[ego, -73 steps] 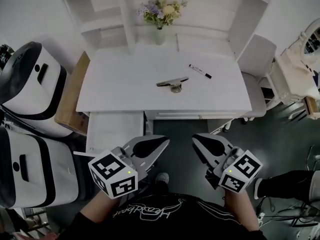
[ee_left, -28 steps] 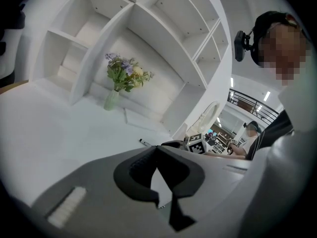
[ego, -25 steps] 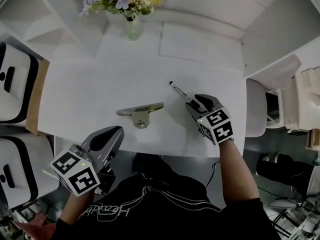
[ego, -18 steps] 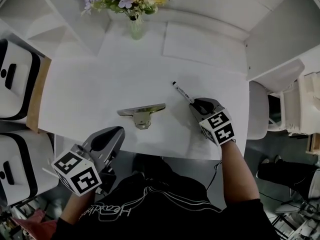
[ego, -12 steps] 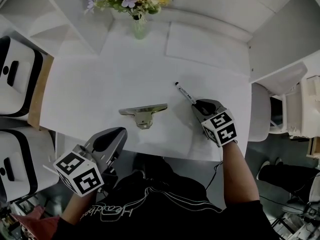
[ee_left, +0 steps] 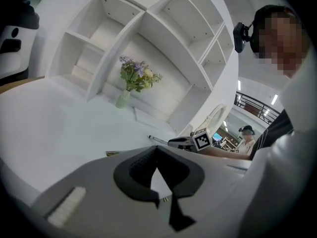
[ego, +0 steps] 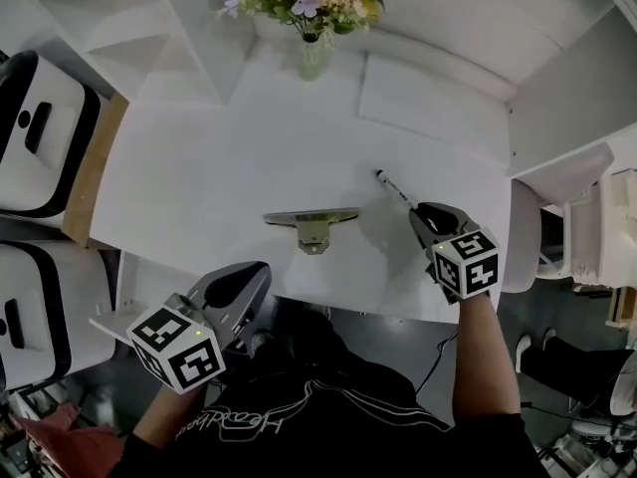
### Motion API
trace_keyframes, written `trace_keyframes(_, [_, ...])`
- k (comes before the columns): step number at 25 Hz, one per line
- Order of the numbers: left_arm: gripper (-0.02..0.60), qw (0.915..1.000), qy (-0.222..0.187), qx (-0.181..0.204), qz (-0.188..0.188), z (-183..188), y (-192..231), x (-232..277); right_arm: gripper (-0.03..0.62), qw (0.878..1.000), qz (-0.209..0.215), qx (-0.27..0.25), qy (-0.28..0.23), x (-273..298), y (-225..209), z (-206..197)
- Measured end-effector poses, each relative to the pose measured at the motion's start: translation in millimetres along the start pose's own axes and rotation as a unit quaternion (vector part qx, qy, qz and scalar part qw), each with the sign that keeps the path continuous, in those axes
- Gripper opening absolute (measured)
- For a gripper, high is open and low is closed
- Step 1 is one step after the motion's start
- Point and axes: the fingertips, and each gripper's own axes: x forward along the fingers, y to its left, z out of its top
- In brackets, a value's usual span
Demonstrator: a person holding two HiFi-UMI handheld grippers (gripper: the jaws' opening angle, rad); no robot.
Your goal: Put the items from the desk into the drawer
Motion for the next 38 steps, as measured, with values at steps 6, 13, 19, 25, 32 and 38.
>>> trace_keyframes(6, [0.009,0.9996,-0.025,-0.009,0.0,-1,9,-44,0.074,0.999,-0.017,-0.022,-0.031,-23,33,41])
trace_keyframes(13, [0.009,0.9979,-0.06,-0.013,0.021,-1,24,-111,0.073,0.995,0.008,-0.068,-0.067,-39,110,93])
trace_keyframes(19, [0.009,0.9939,-0.098,-0.021,0.047,-6,43,-174,0.072,0.984,0.061,-0.141,-0.092,-34,209,140])
trace_keyframes(25, [0.009,0.9885,-0.128,-0.032,0.075,-17,72,-240,0.072,0.971,0.126,-0.175,-0.104,-15,315,165])
trace_keyframes(32, [0.009,0.9801,-0.15,-0.057,0.117,-42,111,-309,0.072,0.954,0.204,-0.207,-0.078,27,427,155])
trace_keyframes(38, [0.009,0.973,-0.156,-0.089,0.146,-72,145,-347,0.072,0.943,0.248,-0.219,-0.03,82,497,120])
